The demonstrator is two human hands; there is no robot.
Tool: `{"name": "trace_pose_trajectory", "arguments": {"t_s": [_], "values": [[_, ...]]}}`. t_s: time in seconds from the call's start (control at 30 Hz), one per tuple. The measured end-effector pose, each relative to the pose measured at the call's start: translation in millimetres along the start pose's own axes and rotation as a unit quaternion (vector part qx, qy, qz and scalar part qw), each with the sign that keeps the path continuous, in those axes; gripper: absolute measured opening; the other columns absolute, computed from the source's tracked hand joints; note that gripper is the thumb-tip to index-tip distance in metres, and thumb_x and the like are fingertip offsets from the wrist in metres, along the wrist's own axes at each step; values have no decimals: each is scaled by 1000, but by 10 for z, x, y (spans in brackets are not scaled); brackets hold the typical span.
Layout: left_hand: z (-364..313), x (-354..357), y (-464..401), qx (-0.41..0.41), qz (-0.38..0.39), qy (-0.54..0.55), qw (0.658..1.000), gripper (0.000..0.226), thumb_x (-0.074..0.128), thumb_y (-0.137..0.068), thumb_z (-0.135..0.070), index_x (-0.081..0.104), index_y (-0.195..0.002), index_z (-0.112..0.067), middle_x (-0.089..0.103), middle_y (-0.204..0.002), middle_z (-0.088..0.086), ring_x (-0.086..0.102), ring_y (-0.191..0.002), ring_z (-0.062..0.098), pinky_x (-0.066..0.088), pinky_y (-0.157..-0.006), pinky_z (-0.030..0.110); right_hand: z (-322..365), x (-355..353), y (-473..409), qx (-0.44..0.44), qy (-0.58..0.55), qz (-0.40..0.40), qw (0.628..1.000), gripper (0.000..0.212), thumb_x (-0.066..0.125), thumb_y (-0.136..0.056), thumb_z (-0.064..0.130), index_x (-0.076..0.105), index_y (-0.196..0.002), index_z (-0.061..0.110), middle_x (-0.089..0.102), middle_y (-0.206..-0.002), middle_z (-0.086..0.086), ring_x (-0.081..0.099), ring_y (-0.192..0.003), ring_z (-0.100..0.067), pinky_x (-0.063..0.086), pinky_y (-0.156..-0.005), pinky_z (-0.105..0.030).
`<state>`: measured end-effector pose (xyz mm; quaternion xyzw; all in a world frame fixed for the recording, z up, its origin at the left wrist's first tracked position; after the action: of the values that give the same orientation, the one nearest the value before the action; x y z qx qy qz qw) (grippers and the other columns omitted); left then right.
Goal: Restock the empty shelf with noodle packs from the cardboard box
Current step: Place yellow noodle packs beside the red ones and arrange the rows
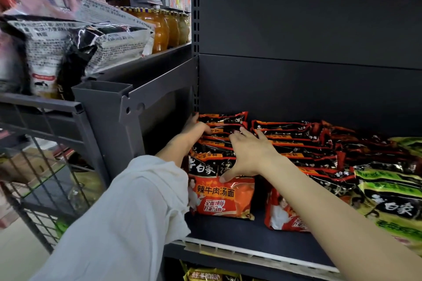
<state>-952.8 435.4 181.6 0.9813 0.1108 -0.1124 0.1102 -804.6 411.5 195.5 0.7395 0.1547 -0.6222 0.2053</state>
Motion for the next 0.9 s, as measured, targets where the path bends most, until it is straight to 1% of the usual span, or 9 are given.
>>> {"name": "trace_pose_trajectory", "arguments": {"t_s": [0.17,0.3,0.33,0.4,0.5,0.6,0.7,0.8,0.9], "values": [[-76,174,59,19,19,-44,999,75,54,-89,-12,16,-151,-29,19,-156,8,26,-140,27,28,-104,33,-83,7,19,27,0,59,998,128,67,-63,71,-1,-151,7,-1,-160,-11,-11,-147,-26,0,-118,-52],[-68,82,4,42,-69,-77,994,66,58,-88,-23,29,-148,-24,38,-148,7,41,-132,25,37,-102,32,-95,17,23,21,-4,59,998,128,68,-63,70,-1,-151,7,-3,-160,-11,-12,-147,-24,-1,-118,-50],[-101,45,9,67,-119,-145,980,60,56,-90,-28,34,-145,-23,43,-145,6,44,-129,26,39,-104,36,-93,16,26,19,-6,57,998,128,68,-63,71,-1,-151,8,-3,-160,-11,-12,-147,-24,-1,-119,-49],[-224,68,74,146,-173,-339,913,51,48,-93,-35,38,-142,-26,48,-141,4,46,-127,27,38,-104,45,-103,24,33,20,-7,50,999,128,67,-63,72,-1,-151,10,-4,-160,-11,-13,-147,-24,-1,-118,-47],[-316,259,202,240,-98,-507,822,44,35,-98,-39,40,-141,-32,43,-146,1,38,-135,24,27,-110,48,-124,41,99,51,17,25,998,130,61,-63,78,-5,-152,10,-11,-159,-15,-19,-145,-25,-4,-118,-48],[-149,315,225,195,-5,-560,805,48,24,-100,-47,27,-147,-36,22,-157,-1,17,-146,22,13,-116,49,-92,60,241,99,66,-24,993,131,52,-63,84,-3,-150,3,-10,-158,-19,-17,-146,-27,-8,-117,-50],[-41,307,255,175,4,-582,794,51,17,-100,-49,16,-149,-37,13,-159,-3,6,-148,19,4,-119,49,-88,102,318,112,55,-43,991,131,45,-63,88,4,-149,-1,16,-157,-17,7,-148,-25,-3,-118,-49],[-35,346,331,201,-41,-596,777,50,17,-101,-45,22,-148,-33,25,-156,0,13,-147,20,1,-117,50,-110,103,321,109,50,-44,992,133,43,-61,90,6,-149,-3,26,-154,-16,21,-144,-27,2,-119,-45],[-71,346,458,251,-122,-604,747,47,23,-100,-42,47,-137,-25,51,-140,3,32,-140,18,0,-117,49,-119,110,335,105,34,-35,993,132,44,-63,89,0,-150,0,11,-158,-16,14,-146,-27,7,-119,-42]]}}
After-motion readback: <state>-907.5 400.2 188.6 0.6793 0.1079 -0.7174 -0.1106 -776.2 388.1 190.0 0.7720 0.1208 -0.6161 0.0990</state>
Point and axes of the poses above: each hand's wrist, its own y-axis away from the middle knuckle, its own x-axis out of the palm, z = x × y, the point moved 4 cm from there along -y, towards the middle knuckle
